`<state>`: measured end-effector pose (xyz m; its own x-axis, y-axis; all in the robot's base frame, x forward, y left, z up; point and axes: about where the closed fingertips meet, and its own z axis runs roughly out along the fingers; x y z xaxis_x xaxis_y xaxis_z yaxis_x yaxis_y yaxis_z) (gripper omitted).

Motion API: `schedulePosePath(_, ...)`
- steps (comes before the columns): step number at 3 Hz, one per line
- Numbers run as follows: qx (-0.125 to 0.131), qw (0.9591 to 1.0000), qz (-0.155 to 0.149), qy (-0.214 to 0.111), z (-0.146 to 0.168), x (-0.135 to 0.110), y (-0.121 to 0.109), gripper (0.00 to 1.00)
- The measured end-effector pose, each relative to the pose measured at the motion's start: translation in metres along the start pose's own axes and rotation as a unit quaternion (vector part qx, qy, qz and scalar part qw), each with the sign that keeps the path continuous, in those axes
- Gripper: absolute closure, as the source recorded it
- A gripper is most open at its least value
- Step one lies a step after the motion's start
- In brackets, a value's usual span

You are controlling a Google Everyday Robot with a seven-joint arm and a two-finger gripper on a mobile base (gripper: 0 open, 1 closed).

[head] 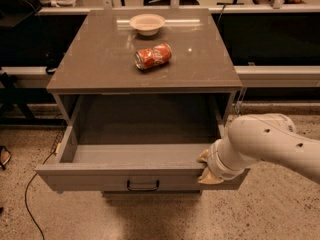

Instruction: Open top drawer

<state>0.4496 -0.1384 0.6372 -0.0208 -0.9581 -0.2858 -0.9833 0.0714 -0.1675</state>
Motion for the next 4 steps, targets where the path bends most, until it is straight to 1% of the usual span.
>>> schedulePosePath(2,0.000,1.0000,0.000,0.000,0.0000,0.0000,0.0000,1.00)
schedulePosePath(3,0.000,1.0000,0.000,0.000,0.0000,0.0000,0.0000,0.81)
schedulePosePath(4,0.000,1.0000,0.000,0.000,0.0000,0.0000,0.0000,0.58)
